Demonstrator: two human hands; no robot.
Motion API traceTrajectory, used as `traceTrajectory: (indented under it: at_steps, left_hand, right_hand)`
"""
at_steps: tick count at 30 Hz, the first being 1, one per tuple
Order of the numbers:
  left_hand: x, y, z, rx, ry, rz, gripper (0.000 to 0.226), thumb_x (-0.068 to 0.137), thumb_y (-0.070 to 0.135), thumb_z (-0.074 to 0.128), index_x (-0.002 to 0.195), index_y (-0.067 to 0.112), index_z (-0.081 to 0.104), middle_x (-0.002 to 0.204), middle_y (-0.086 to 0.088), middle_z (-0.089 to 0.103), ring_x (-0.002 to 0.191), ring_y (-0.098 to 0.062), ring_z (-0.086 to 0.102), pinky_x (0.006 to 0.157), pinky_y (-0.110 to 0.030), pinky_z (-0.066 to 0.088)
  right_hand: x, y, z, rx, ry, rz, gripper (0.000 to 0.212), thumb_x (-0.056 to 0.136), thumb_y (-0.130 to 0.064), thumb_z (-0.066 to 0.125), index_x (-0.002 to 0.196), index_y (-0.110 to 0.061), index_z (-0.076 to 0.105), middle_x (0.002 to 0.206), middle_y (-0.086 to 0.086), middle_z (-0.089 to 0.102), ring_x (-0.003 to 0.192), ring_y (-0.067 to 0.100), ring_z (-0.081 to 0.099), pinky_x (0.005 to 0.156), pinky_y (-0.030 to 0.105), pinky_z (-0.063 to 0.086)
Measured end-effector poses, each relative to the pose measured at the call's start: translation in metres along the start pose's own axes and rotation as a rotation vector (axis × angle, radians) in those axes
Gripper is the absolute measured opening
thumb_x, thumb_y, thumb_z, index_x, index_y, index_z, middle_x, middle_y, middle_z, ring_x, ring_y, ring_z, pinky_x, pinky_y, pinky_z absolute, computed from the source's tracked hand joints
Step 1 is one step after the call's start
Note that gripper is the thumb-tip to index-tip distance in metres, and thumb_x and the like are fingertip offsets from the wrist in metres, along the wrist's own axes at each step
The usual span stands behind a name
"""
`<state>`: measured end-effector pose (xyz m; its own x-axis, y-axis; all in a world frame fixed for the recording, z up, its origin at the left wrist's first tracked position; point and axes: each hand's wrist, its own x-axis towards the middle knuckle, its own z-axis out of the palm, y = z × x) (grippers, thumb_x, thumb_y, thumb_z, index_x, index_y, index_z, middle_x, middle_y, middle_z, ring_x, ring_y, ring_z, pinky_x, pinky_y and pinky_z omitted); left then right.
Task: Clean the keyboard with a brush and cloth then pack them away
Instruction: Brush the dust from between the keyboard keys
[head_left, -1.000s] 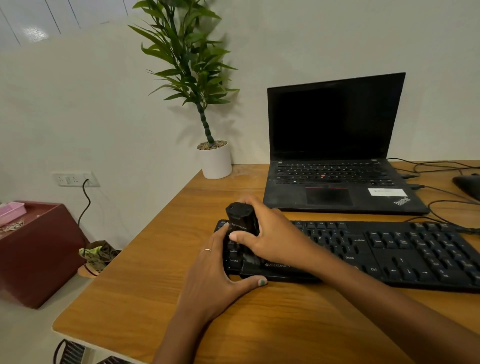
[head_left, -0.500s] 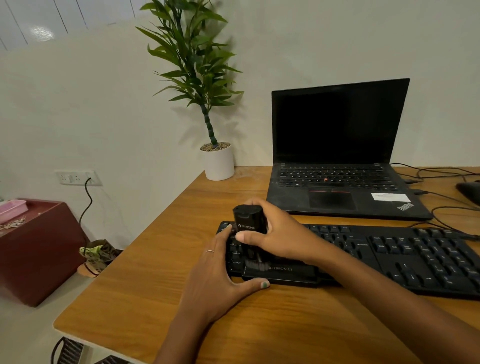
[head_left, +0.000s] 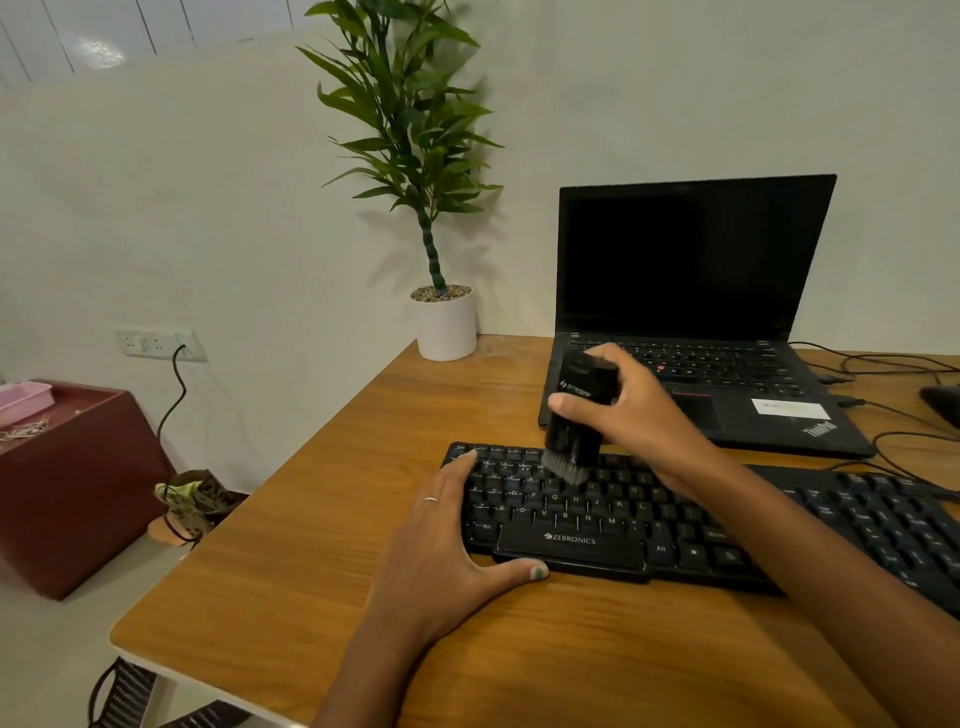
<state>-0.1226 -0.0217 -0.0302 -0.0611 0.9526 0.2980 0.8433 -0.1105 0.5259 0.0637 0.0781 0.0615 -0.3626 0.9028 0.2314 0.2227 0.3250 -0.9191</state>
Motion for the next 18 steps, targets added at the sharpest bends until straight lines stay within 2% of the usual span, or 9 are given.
traceTrajectory:
  at_steps: [2, 5, 8, 10, 12, 14, 18]
  left_hand:
    - [0.001, -0.002, 0.001, 0.010, -0.003, 0.005, 0.119, 0.054, 0.090, 0.057, 0.150, 0.041, 0.007, 0.153, 0.023, 0.018, 0.132, 0.000, 0.028, 0.103, -0.021, 0.032]
    - [0.002, -0.004, 0.002, 0.028, -0.007, 0.005, 0.120, 0.054, 0.092, 0.053, 0.152, 0.039, 0.007, 0.156, 0.025, 0.004, 0.140, -0.001, 0.016, 0.111, -0.026, 0.026]
    - [0.003, -0.006, 0.003, 0.027, 0.003, 0.011, 0.119, 0.055, 0.092, 0.051, 0.152, 0.037, 0.007, 0.156, 0.024, 0.002, 0.142, -0.001, 0.011, 0.114, -0.028, 0.025]
    - [0.003, -0.006, 0.004, 0.040, 0.012, 0.016, 0.118, 0.058, 0.091, 0.051, 0.152, 0.036, 0.006, 0.157, 0.022, 0.002, 0.143, -0.002, 0.008, 0.114, -0.026, 0.022]
    - [0.003, -0.006, 0.005, 0.072, 0.019, 0.023, 0.119, 0.060, 0.092, 0.049, 0.153, 0.033, 0.004, 0.158, 0.020, 0.001, 0.144, -0.002, 0.003, 0.114, -0.024, 0.018]
    - [0.002, -0.006, 0.006, 0.093, 0.020, 0.025, 0.120, 0.060, 0.094, 0.044, 0.154, 0.032, 0.002, 0.160, 0.018, 0.000, 0.146, -0.003, -0.002, 0.115, -0.024, 0.011]
    - [0.001, -0.003, 0.005, 0.092, 0.011, 0.010, 0.116, 0.064, 0.092, 0.042, 0.155, 0.030, 0.003, 0.160, 0.017, -0.001, 0.146, -0.003, -0.007, 0.115, -0.023, 0.003]
  right_hand:
    - [0.002, -0.001, -0.007, 0.002, 0.069, -0.018, 0.030, 0.082, -0.019, 0.070, 0.105, -0.018, 0.052, 0.099, -0.002, 0.060, 0.092, 0.012, 0.060, 0.082, 0.035, 0.053]
    - [-0.001, 0.002, -0.007, -0.042, 0.058, -0.017, 0.033, 0.079, -0.017, 0.073, 0.106, -0.020, 0.056, 0.096, -0.006, 0.059, 0.088, 0.008, 0.059, 0.078, 0.030, 0.052]
    - [-0.003, 0.008, 0.002, -0.092, 0.024, 0.030, 0.028, 0.077, -0.015, 0.074, 0.099, -0.017, 0.057, 0.095, 0.002, 0.061, 0.089, 0.019, 0.062, 0.076, 0.035, 0.053]
    - [-0.003, 0.005, 0.004, -0.092, -0.049, 0.070, 0.025, 0.077, -0.012, 0.073, 0.095, -0.012, 0.056, 0.094, 0.010, 0.063, 0.087, 0.025, 0.064, 0.074, 0.038, 0.055]
    - [-0.002, -0.001, 0.005, -0.078, -0.202, 0.115, 0.025, 0.076, -0.011, 0.074, 0.094, -0.011, 0.057, 0.093, 0.010, 0.064, 0.083, 0.022, 0.066, 0.067, 0.031, 0.057]
    - [0.002, -0.002, 0.010, -0.117, -0.260, 0.109, 0.027, 0.075, -0.014, 0.076, 0.095, -0.013, 0.058, 0.094, 0.010, 0.065, 0.083, 0.021, 0.067, 0.068, 0.030, 0.058]
    - [0.023, 0.013, 0.029, -0.251, 0.040, -0.018, 0.027, 0.078, -0.018, 0.074, 0.097, -0.016, 0.056, 0.092, 0.005, 0.063, 0.081, 0.019, 0.064, 0.069, 0.033, 0.056]
